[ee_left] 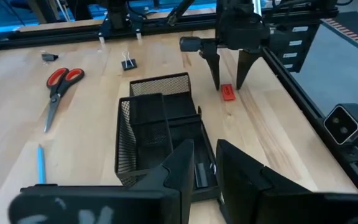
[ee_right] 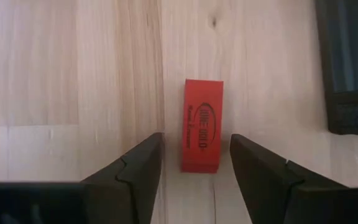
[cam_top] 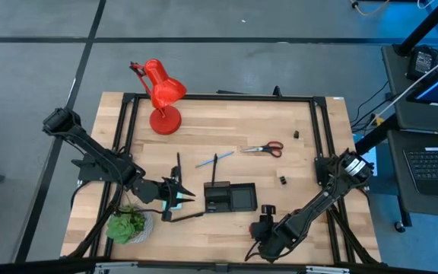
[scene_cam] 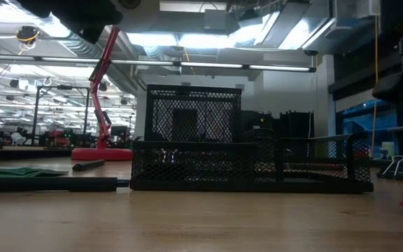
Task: Pick and place office supplies into organizer
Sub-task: Put the red eraser into the black desk organizer
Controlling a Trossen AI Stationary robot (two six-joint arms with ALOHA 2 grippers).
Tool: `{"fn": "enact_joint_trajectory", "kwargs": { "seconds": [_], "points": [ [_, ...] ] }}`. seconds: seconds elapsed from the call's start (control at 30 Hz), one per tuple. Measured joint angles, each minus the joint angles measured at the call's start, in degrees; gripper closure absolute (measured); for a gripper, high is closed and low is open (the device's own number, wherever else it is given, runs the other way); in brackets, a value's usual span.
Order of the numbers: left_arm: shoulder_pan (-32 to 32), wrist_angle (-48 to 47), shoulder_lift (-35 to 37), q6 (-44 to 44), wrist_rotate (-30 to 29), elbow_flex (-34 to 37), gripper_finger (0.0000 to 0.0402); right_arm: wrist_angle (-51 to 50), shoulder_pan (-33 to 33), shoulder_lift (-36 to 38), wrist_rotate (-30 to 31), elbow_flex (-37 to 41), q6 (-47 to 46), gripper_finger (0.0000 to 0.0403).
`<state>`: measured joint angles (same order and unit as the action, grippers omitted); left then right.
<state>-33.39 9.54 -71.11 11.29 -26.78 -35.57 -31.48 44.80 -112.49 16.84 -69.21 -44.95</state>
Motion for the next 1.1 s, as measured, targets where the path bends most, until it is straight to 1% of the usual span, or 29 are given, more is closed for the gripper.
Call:
{"fn": "enact_joint_trajectory", "kwargs": {
  "seconds": [0.3,0.4,0.67,0.8,0.93,1.1],
  "points": [
    [0.0,-0.3,0.0,0.0,-0.1,0.0,0.0337,-0.8,-0.3,0.0,0.0,0.0,0.2,0.0212],
    [0.0,-0.3,0.0,0.0,-0.2,0.0,0.0337,-0.8,-0.7,0.0,-0.4,0.0,0.2,0.0227],
    [0.0,-0.4,0.0,0.0,-0.3,0.0,0.0337,-1.1,-1.2,0.0,-1.1,0.0,0.6,0.0289],
    [0.0,-0.4,0.0,0.0,-0.3,0.0,0.0337,-1.1,-1.2,0.1,-1.3,0.0,0.6,0.0312],
    [0.0,-0.4,0.0,0.0,-0.3,0.0,0.0337,-1.2,-1.2,0.1,-1.3,0.0,0.7,0.0324],
    [0.0,-0.4,0.0,0.0,-0.3,0.0,0.0337,-1.1,-1.2,0.1,-1.3,0.0,0.6,0.0324]
  ]
}}
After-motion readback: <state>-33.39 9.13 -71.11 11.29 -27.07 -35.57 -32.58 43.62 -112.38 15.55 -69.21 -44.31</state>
